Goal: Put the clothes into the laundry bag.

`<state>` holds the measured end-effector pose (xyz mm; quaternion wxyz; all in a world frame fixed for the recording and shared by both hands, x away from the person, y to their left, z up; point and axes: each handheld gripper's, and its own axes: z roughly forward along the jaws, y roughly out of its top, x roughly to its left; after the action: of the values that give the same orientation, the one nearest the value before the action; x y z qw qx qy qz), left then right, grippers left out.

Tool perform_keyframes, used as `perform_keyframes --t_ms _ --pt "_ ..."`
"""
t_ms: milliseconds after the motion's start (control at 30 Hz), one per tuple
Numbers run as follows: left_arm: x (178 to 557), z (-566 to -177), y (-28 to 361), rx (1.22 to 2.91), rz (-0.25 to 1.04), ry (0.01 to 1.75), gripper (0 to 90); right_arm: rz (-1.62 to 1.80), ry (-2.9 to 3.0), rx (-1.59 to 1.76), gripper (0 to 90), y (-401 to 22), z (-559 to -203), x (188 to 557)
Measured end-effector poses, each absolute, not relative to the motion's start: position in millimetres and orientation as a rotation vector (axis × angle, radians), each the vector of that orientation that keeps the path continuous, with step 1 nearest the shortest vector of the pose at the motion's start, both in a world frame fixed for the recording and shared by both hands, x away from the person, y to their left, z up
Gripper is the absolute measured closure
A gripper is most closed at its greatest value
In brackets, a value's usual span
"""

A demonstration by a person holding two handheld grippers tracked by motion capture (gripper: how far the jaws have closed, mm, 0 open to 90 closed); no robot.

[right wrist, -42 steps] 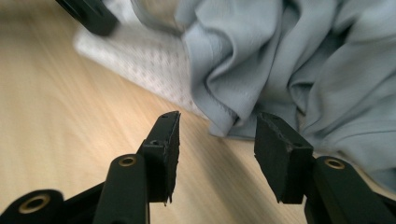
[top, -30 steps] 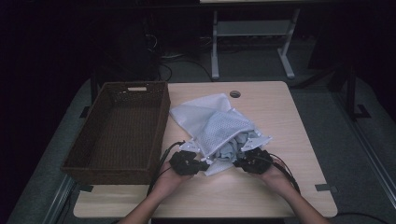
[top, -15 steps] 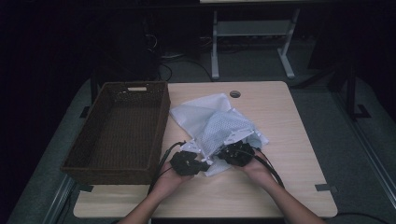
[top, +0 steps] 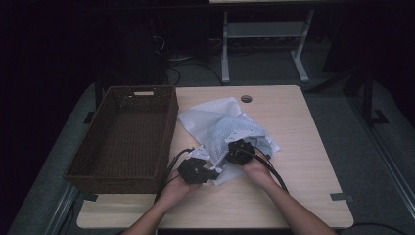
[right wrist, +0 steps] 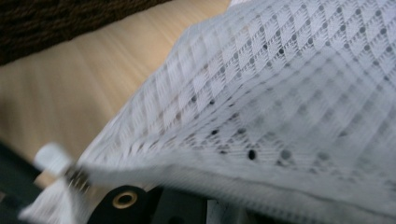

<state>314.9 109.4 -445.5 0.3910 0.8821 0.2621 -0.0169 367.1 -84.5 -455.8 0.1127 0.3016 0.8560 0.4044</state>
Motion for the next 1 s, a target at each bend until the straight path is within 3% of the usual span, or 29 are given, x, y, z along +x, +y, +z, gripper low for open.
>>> perform_keyframes --t_ms 200,433,767,1000 --pt "315 -446 110 2.239 -0.042 0.670 88.6 1.187 2.507 0.881 86.3 -80 -458 372" --pt "315 -445 111 2.227 -0.036 0.684 88.6 1.184 2.576 0.861 65.9 -100 -446 350" --pt "315 -445 111 2.224 -0.034 0.688 88.5 1.141 2.581 0.928 51.9 -153 -433 321" --pt "315 -445 110 2.229 -0.033 0.688 88.5 1.118 2.626 1.015 58.0 -164 -456 327"
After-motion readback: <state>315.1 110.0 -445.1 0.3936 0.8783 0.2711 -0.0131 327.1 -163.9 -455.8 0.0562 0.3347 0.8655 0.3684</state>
